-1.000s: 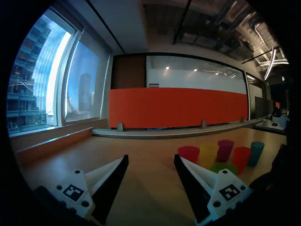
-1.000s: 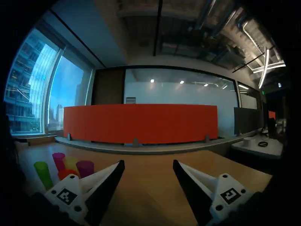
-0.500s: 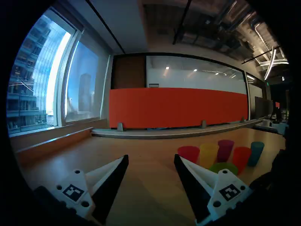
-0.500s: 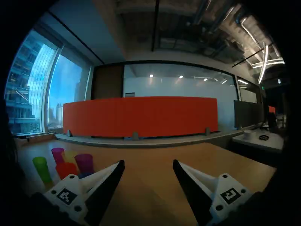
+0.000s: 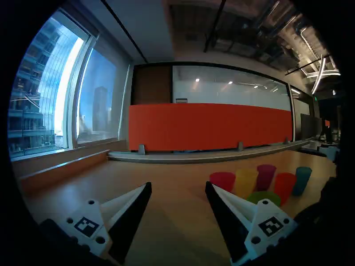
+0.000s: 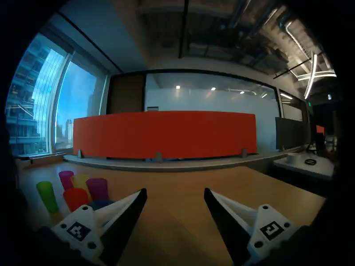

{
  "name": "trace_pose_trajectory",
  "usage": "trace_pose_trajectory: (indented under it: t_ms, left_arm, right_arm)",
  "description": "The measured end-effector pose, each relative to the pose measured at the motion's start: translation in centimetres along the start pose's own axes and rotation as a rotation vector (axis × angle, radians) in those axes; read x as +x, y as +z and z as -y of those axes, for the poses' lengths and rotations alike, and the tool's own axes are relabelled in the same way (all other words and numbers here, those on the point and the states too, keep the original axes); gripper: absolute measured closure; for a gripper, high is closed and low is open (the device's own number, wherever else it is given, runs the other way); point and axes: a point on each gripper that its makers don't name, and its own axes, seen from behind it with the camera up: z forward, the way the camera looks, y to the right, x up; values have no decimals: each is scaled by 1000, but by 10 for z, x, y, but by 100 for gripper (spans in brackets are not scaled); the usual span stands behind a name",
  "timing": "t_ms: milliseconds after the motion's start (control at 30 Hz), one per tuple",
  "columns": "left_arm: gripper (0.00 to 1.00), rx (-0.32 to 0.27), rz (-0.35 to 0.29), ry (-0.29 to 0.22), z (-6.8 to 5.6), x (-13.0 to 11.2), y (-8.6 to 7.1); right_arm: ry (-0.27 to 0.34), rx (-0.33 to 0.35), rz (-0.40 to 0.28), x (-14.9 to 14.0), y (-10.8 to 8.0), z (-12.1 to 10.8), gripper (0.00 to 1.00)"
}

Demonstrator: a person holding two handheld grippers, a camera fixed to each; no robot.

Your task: Pour water

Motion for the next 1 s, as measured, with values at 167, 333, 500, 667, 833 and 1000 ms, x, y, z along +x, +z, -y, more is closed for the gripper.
trace_pose_trajectory:
  t_ms: [167, 333, 500, 667, 833, 1000]
  left_arm:
    - [11, 0, 0, 0, 0, 0, 1]
    - [11, 0, 0, 0, 0, 0, 1]
    - [11, 0, 0, 0, 0, 0, 1]
    - [11, 0, 0, 0, 0, 0, 1]
    - [11, 0, 0, 0, 0, 0, 1]
    - [11, 0, 0, 0, 0, 0, 1]
  right_arm:
    - [-8, -1, 5, -2, 0, 1, 1]
    - [-13, 0, 6, -3, 0, 1, 1]
    - [-14, 0, 6, -3, 0, 2, 0]
    - [-13, 3, 7, -2, -1, 2, 0]
    - [-13, 7, 7, -2, -1, 3, 1]
    - [-13, 7, 9, -2, -1, 4, 0]
